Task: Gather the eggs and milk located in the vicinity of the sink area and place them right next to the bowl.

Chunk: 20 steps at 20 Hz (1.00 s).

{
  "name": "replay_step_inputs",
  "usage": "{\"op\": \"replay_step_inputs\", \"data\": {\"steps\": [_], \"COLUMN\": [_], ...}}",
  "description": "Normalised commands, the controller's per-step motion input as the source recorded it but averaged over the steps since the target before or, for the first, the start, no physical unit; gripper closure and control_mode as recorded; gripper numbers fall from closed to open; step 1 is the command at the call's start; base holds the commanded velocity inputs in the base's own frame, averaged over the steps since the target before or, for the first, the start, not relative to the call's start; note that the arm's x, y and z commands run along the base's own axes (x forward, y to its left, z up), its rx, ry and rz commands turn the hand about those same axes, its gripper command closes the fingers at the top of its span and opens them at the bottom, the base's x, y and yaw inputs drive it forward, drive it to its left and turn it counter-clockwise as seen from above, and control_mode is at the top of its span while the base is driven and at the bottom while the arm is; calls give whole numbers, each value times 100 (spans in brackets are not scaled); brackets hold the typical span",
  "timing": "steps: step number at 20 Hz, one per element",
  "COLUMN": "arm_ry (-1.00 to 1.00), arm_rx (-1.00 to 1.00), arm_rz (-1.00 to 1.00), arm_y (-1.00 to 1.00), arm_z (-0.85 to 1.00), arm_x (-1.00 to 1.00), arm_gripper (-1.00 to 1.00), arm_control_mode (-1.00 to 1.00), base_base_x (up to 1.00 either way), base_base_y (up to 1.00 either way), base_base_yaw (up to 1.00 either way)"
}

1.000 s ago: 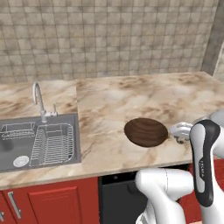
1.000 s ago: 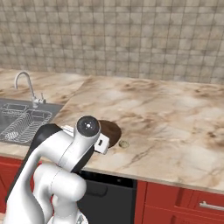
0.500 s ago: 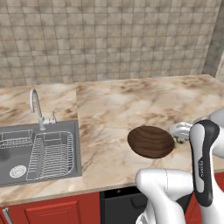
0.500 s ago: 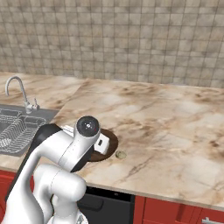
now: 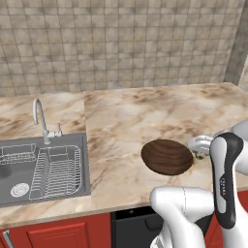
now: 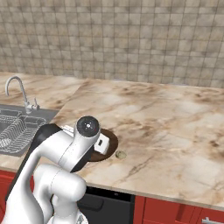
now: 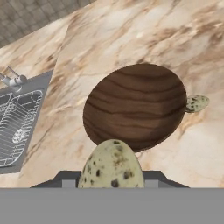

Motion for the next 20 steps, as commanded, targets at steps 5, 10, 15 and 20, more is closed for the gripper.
{"op": "replay_step_inputs", "data": {"steps": [5,10,15,20], "arm_ry": [0,3,17,25], "arm_rx": [0,1,18,28], "arm_rz": [0,-3,-17,-32], "arm_y": [-1,-25,-54,-53], "arm_z": [0,2,28,39], "arm_x": [0,0,3,8], "arm_gripper": [100,100,100,100], "arm_control_mode": [-100,-100,-100,-100], "base_base_x": [0,0,0,0], "base_base_y": [0,0,0,0], "base_base_yaw": [0,0,0,0]}}
